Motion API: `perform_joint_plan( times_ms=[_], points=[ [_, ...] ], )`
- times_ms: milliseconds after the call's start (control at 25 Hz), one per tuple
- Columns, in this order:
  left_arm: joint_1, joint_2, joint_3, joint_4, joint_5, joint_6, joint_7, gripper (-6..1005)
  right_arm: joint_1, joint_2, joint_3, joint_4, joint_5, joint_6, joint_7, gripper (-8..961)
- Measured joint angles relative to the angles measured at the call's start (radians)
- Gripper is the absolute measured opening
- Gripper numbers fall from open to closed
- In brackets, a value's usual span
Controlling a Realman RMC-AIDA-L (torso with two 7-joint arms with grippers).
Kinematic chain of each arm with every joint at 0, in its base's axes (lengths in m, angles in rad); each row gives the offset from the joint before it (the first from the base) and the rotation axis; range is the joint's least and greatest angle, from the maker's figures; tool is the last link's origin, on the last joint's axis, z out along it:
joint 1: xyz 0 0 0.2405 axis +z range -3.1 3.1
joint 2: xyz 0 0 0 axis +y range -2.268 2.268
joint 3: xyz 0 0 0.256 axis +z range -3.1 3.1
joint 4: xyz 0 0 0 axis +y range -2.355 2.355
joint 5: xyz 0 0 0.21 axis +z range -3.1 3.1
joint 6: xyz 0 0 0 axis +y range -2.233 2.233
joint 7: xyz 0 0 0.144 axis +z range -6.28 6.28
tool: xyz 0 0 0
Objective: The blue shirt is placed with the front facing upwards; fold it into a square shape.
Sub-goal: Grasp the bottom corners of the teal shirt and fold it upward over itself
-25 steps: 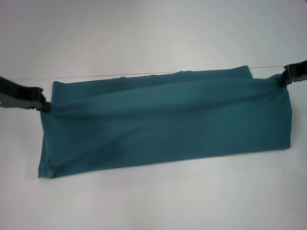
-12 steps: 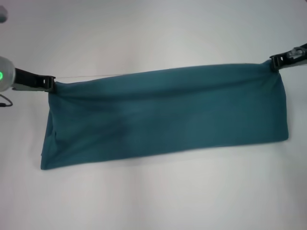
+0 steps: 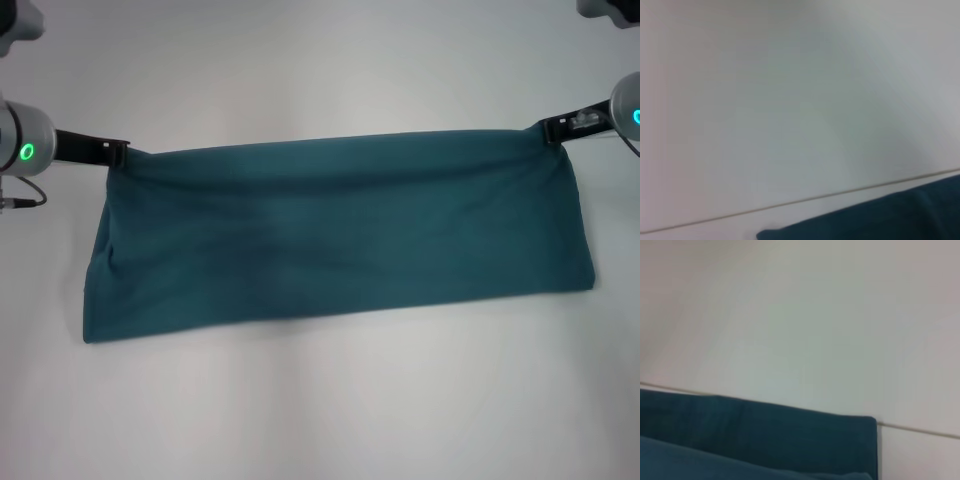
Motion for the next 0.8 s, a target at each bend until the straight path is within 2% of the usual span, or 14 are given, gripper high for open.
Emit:
perform_joint_plan(
  times_ms=[400,640,800],
  points=[
    [-0.019,0.002,0.0,-0.048,0.003,-0.079,0.0,19,0.024,0.005,0.001,0.085,0.0,0.172,0.014,45],
    [-0.017,-0.012,-0.002,-0.068,-0.005,-0.168,0.033,18,0.039,0.004,0.009,0.167,0.004,0.252,0.032,45],
    [-0.027,-0.014,-0.006,-0.101,-0.008,-0.207,0.036,18,0.033,0.002,0.014,0.178,0.008,0.278,0.048,45]
  ],
)
